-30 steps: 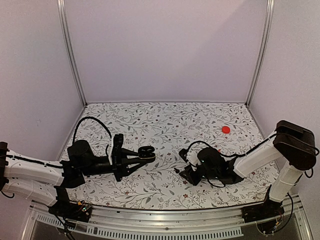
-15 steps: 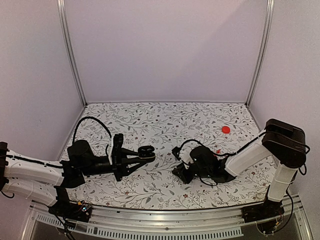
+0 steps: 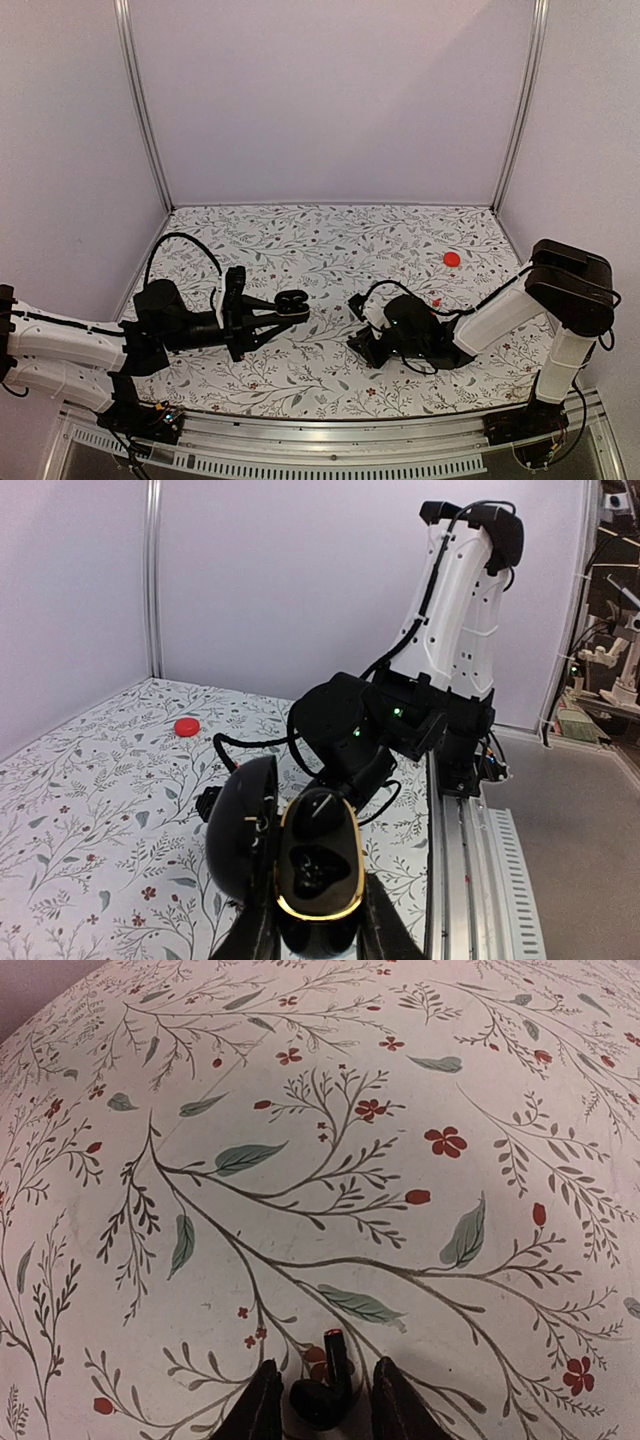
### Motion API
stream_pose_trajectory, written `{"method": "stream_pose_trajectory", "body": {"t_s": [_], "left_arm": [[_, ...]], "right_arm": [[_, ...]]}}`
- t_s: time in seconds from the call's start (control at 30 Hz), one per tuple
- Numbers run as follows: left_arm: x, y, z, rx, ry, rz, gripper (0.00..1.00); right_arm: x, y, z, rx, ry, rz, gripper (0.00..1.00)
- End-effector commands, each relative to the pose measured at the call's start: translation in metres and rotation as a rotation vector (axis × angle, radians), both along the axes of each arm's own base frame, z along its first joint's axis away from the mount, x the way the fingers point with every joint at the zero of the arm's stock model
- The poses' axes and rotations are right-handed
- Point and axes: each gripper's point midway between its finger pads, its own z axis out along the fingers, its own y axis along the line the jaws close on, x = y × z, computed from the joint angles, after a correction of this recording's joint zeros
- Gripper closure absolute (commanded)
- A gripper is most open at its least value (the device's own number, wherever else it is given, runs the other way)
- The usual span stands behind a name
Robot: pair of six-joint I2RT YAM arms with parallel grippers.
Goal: Insert the wireless bluetooth earbuds into the charging case
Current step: Pick up the left earbud from the center of the board.
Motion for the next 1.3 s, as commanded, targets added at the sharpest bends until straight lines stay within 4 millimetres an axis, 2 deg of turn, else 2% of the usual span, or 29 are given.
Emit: {"method": "stream_pose_trajectory", "body": {"t_s": [0.0,0.2,0.87,1.07,1.27], "left_arm": [[0.006,0.003,0.0,-0.001,-0.017,0.016,1.0],[0.007,0.002,0.0,0.001,-0.017,0.018,1.0],[0.008,0.0,0.0,0.004,-0.018,0.012,1.0],[0.009,-0.001,-0.003,0.012,-0.017,0.009,1.0],[0.009,0.0,-0.008,0.016,-0.011,0.011,1.0]], "right_arm": [[-0.017,-0.033,-0.044,-0.176,0.085,-0.028,0.7],[-0.021,-0.036,-0.053,-0.228,0.073,-0.019,0.71],[-0.026,-0.043,-0.057,-0.262,0.073,-0.017,0.79],[-0.028,-0.043,-0.047,-0.253,0.066,-0.006,0.85],[-0.03,-0.038,-0.029,-0.229,0.06,0.023,0.89]]}}
